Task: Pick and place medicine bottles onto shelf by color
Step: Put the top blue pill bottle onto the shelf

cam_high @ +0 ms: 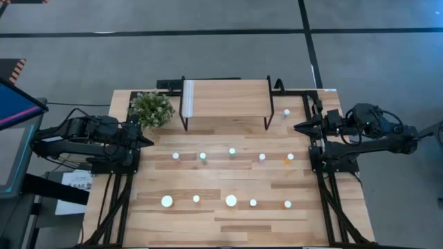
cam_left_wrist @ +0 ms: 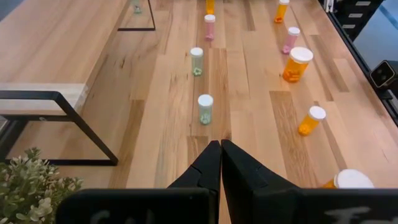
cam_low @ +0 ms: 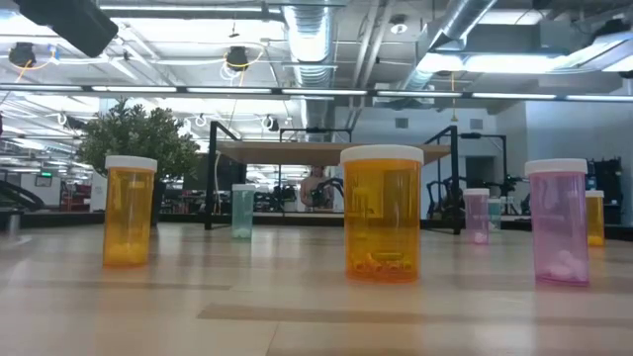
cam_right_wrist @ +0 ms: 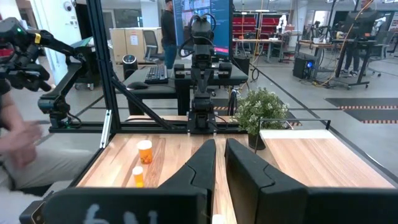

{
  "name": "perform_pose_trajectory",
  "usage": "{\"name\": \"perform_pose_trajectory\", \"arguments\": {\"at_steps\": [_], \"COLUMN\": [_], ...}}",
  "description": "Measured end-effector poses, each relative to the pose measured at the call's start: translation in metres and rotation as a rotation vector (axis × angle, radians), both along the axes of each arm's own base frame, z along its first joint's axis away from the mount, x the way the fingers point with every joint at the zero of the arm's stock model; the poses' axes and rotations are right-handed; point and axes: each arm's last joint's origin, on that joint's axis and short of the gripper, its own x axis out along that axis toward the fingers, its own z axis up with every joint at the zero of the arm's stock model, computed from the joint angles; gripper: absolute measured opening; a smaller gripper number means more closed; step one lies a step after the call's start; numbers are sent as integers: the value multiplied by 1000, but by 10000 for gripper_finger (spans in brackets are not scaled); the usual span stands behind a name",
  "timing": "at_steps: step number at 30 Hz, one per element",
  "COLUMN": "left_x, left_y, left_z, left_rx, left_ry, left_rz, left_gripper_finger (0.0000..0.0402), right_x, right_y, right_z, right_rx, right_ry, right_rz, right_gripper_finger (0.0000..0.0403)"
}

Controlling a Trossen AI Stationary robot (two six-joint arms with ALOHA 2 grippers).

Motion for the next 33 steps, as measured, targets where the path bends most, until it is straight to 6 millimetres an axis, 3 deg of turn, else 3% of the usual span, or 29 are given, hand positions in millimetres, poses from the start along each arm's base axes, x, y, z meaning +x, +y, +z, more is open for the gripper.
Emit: {"name": "perform_pose_trajectory", "arguments": {"at_steps": [27, 33], "left_x": [0, 0], "left_y": [0, 0], "left_z": [0, 0], "left_rx": [0, 0], "left_ry": [1, 1], "left_rz": [0, 0], "left_gripper_finger": [0, 0], "right_x": [0, 0], "right_y": [0, 0], "right_z": [0, 5], "right_rx": [-2, -109], "right_ry": [0, -55], "right_rz": [0, -6], "right_gripper_finger": [61, 61]}}
